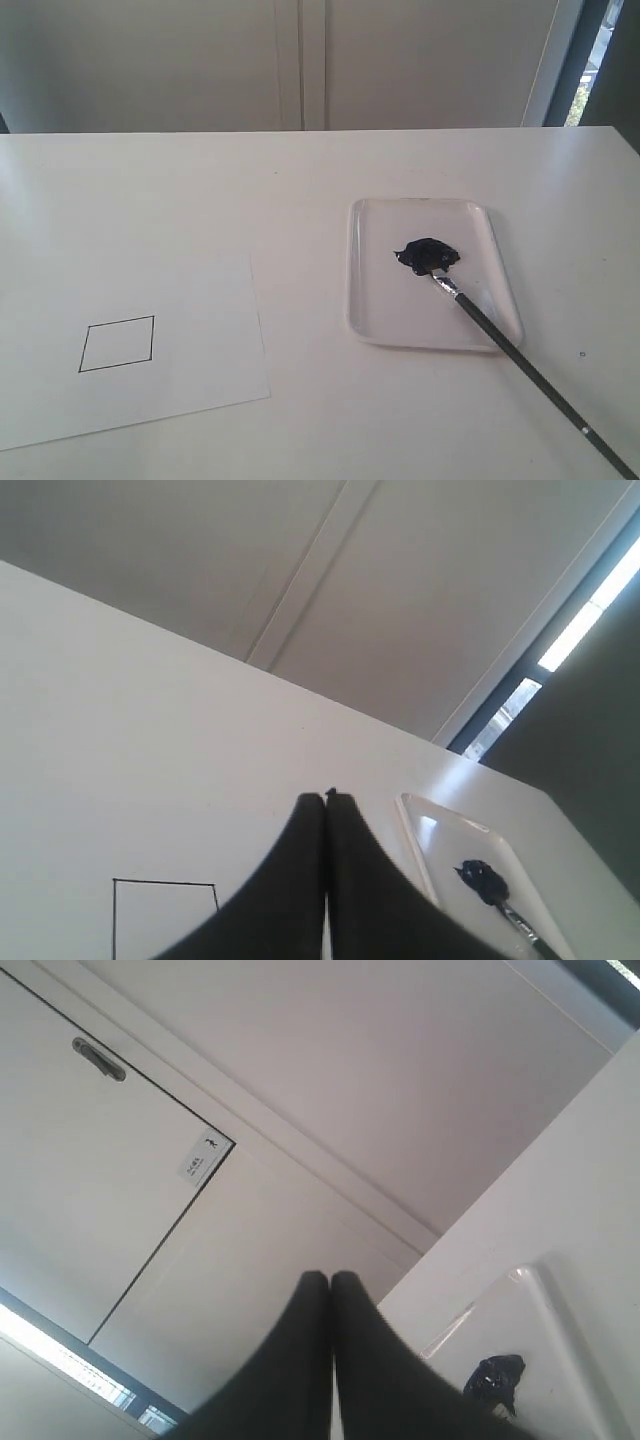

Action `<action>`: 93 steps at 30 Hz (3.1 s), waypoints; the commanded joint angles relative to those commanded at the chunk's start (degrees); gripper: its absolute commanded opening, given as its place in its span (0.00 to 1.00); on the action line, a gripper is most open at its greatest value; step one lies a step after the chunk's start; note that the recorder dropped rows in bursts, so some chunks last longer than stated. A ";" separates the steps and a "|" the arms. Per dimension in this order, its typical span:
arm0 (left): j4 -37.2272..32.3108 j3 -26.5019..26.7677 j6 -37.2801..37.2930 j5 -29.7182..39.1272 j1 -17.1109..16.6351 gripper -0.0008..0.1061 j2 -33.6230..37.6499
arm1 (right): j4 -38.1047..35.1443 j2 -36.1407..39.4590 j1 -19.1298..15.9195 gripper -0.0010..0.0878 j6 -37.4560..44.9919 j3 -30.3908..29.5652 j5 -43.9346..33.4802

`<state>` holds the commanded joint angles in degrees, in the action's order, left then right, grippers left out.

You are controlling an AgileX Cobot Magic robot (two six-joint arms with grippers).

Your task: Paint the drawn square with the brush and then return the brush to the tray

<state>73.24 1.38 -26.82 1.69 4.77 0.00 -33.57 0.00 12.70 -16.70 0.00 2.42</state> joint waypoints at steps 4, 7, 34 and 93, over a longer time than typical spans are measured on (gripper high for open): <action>0.00 0.68 3.03 -1.69 0.00 0.01 0.00 | 0.00 0.00 0.00 0.01 0.00 0.00 -3.38; -0.55 2.88 2.22 -0.88 0.00 0.01 0.00 | 1.26 0.00 0.19 0.01 3.06 0.43 -4.70; -47.74 35.38 6.95 43.96 0.00 0.01 29.95 | 5.91 32.42 1.92 0.01 37.41 37.88 -50.98; -49.96 29.77 6.25 33.44 0.00 0.46 57.02 | 35.70 86.48 8.41 0.45 30.36 37.92 -40.45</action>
<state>23.28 31.15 -20.57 35.13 4.77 57.02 2.13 86.48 21.11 13.66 37.92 -38.03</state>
